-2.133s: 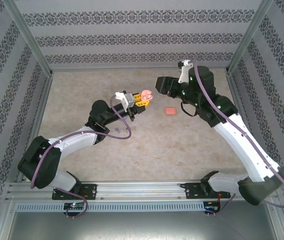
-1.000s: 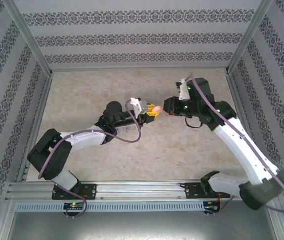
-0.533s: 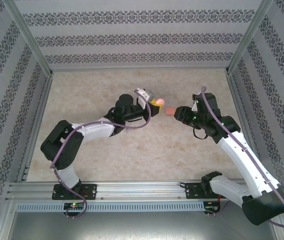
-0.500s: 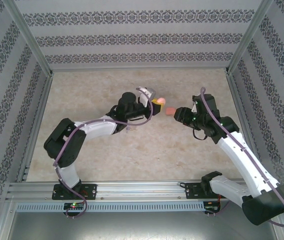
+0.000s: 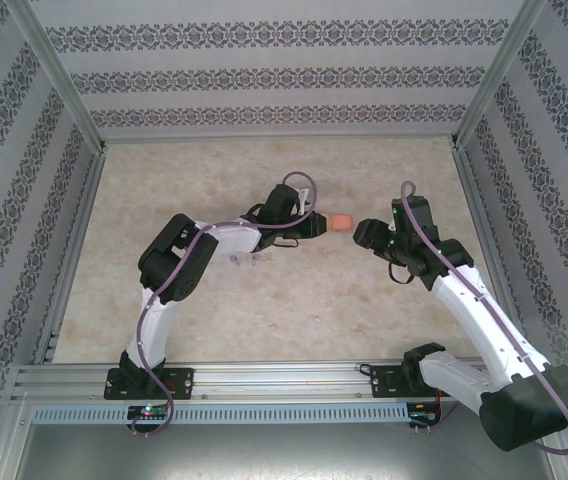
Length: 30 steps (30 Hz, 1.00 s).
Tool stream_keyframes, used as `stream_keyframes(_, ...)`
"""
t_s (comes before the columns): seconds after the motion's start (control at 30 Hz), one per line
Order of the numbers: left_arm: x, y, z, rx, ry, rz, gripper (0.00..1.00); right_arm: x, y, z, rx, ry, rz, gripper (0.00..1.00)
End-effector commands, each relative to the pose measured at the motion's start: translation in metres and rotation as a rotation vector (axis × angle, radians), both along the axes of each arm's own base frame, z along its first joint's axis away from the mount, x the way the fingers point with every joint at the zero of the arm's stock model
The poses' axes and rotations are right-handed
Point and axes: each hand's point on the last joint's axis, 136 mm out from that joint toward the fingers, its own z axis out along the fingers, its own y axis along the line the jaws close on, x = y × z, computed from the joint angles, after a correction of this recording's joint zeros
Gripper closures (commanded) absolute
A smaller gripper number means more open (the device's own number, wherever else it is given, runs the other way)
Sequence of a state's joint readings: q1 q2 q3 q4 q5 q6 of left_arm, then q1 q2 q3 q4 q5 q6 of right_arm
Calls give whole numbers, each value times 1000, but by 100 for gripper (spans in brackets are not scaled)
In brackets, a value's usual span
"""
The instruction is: Insert the wireless bluetooth earbuds into the charging case
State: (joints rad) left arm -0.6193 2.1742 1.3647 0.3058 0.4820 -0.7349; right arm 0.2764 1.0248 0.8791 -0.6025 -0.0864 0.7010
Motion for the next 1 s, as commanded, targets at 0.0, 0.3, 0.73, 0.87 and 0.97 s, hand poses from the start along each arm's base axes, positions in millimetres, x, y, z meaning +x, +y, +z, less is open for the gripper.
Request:
stream_keyframes(0.0,15,-1,6,-85,89,56,99,1,-7,2,-12,-25,-11,36)
stream_keyframes(0.3,22,13,-14,68,184,115,79,-1,-9,2,-3,-30,-13,35)
stream_keyframes(0.73,24,30,-37,192,291,120,69,2,-8,17,-3,-57,-9,31)
stream_keyframes(0.87,23,40,-41,262,296,125,66,3,-9,23,-4,-68,-13,26)
stream_keyframes(0.97,24,49,-39,309,283,138,64,5,-9,26,-5,-75,-12,22)
